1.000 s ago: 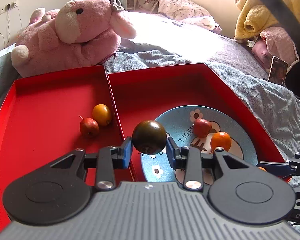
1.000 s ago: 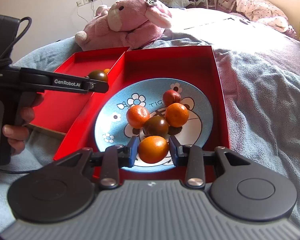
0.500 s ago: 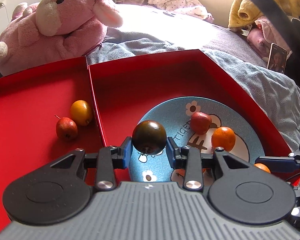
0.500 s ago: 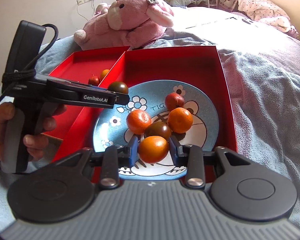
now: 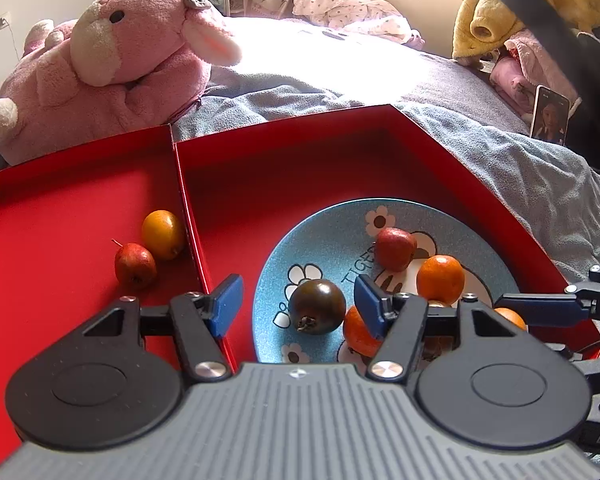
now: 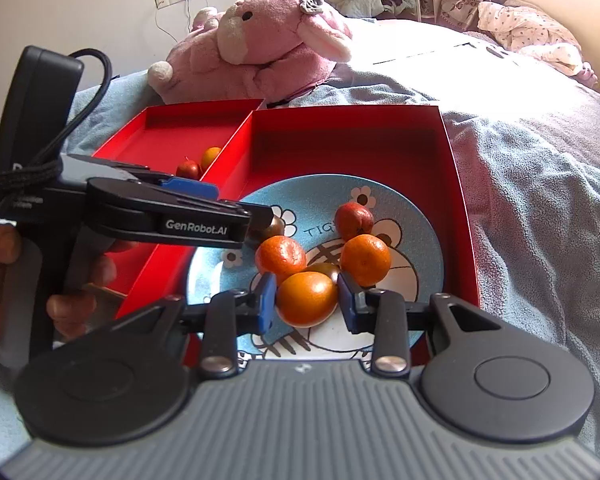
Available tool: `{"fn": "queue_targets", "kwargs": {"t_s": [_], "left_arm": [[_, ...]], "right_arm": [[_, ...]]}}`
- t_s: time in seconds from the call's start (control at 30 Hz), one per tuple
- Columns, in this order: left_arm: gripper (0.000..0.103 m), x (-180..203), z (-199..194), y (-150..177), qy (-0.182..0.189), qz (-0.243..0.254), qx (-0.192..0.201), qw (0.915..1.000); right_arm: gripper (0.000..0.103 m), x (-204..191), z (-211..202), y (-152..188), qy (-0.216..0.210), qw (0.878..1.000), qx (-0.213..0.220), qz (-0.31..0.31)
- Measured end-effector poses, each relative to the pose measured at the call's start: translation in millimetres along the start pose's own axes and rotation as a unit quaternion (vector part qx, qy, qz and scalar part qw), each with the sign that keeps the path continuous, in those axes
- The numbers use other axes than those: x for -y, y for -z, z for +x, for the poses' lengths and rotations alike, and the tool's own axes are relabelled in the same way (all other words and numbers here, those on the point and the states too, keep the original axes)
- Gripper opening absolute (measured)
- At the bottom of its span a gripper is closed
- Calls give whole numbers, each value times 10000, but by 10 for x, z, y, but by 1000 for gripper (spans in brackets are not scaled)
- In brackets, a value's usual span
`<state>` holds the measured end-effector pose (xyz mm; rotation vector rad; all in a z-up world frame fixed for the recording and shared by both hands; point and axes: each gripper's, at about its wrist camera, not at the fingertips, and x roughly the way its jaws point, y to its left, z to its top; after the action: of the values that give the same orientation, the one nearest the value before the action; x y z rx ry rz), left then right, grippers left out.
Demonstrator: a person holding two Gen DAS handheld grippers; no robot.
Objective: Organize fruits
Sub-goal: 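Lower the orange onto the blue plate with the right tool while the left tool lowers the tomato there, then move the left tool back to the tray and grasp a small red fruit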
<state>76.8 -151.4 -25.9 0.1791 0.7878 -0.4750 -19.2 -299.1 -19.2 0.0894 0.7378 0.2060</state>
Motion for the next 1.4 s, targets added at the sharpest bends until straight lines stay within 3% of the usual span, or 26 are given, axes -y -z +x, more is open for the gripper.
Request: {"fn": "queue_targets", "kwargs": {"t_s": [0.6, 0.9, 1.13, 1.4], "left_arm": [[67, -229, -468, 70, -162, -164, 309, 9993], [67, -665, -752, 94, -365, -546, 562, 9963], [67, -1017, -884, 180, -583, -924, 566, 9924], [68, -1102, -840, 210, -691, -1075, 473, 9907]], "right_arm": [[37, -79, 432, -342, 412, 9987, 61, 283], [38, -158, 574, -417, 479, 9987, -6, 197], [37, -179, 581, -408, 508, 9985, -24, 182], [38, -198, 595, -435, 611, 9979, -23, 212]]}}
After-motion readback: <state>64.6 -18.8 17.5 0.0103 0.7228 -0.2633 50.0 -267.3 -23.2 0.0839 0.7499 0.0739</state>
